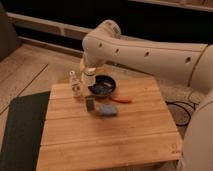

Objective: Place the ceramic cup over the eraser

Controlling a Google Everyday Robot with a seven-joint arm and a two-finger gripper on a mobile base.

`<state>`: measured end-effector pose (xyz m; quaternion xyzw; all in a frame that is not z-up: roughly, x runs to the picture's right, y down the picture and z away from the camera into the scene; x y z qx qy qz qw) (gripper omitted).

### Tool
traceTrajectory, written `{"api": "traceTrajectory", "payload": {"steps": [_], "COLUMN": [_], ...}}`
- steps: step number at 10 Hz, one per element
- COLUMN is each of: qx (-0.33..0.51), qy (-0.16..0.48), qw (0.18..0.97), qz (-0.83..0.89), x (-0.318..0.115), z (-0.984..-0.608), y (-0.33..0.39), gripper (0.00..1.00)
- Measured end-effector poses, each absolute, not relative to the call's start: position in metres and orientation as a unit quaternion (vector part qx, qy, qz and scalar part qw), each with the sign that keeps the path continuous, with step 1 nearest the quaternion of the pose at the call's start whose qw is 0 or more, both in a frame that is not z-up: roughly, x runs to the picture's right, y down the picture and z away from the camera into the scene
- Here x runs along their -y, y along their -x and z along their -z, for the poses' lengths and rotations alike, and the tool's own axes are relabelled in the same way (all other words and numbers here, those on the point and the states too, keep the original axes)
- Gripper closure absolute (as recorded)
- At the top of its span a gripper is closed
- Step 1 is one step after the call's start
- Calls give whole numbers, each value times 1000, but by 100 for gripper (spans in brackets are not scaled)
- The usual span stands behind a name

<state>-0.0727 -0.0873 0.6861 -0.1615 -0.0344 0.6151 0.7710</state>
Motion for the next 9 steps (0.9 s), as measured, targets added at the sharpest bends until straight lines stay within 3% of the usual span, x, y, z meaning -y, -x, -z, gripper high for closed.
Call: {"api": "traceTrajectory", "payload": {"steps": [9], "qx": [44], "qy": [154], "qw": [801], "qz": [-577], "x": [83], "z": [-692], "y": [97], "gripper": [100]}}
